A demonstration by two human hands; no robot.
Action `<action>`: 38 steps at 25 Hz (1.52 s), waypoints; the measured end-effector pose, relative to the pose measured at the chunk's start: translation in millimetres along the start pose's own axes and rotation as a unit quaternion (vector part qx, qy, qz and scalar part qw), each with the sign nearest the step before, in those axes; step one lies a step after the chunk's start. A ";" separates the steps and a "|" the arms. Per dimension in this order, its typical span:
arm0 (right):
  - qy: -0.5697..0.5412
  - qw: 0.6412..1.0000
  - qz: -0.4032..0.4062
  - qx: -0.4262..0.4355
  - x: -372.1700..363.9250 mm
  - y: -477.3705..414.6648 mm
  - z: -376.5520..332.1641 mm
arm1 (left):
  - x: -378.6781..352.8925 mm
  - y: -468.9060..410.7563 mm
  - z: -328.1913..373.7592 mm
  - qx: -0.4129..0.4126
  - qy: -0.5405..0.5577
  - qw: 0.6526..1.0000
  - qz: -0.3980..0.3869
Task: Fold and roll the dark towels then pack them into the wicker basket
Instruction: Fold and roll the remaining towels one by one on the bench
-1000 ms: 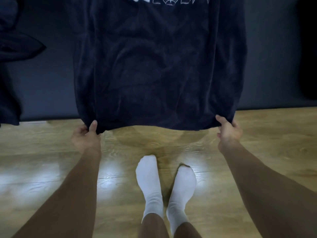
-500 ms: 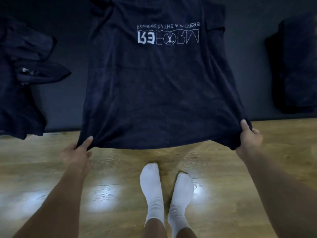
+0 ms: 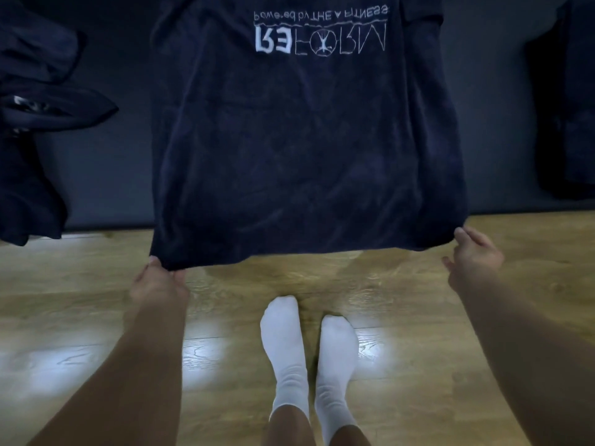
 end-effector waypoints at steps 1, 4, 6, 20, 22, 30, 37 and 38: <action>-0.018 0.999 -0.008 -0.026 -8.2 -1.7 13.1 | -6.8 -3.8 -12.4 0.013 -0.013 1.000 -0.015; -0.024 0.990 -0.065 -0.121 -34.4 -4.3 54.6 | -29.6 -2.3 -55.8 0.080 -0.040 0.994 -0.063; -0.017 0.973 -0.131 -0.191 -53.9 -0.3 78.0 | -46.1 5.0 -82.2 0.117 -0.052 0.987 -0.097; -0.208 0.937 -0.156 -0.234 -117.4 -23.9 97.0 | -97.5 -17.3 -85.1 0.108 0.119 0.982 -0.099; -0.261 0.921 -0.167 -0.238 -102.7 -4.6 93.1 | -84.6 2.8 -83.7 0.099 0.146 0.978 -0.110; -0.386 0.861 -0.231 -0.236 -40.0 98.0 -37.1 | -74.9 102.8 33.4 0.080 0.200 0.966 -0.141; -0.430 0.852 -0.235 -0.186 -32.2 198.3 -306.7 | -169.8 209.8 268.8 0.022 0.208 0.960 -0.186; -0.425 0.854 -0.245 -0.175 -42.0 202.9 -350.9 | -196.3 234.2 308.1 0.004 0.209 0.954 -0.213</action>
Point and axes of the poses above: each hand's wrist, its own y-axis away from the middle knuckle, its own x-axis out of the back of the hand, z = x × y, the point moved 2 cm from there along -y, towards the middle knuckle, and after that the axes turned 1 degree about -z, right-handed, at the moved point
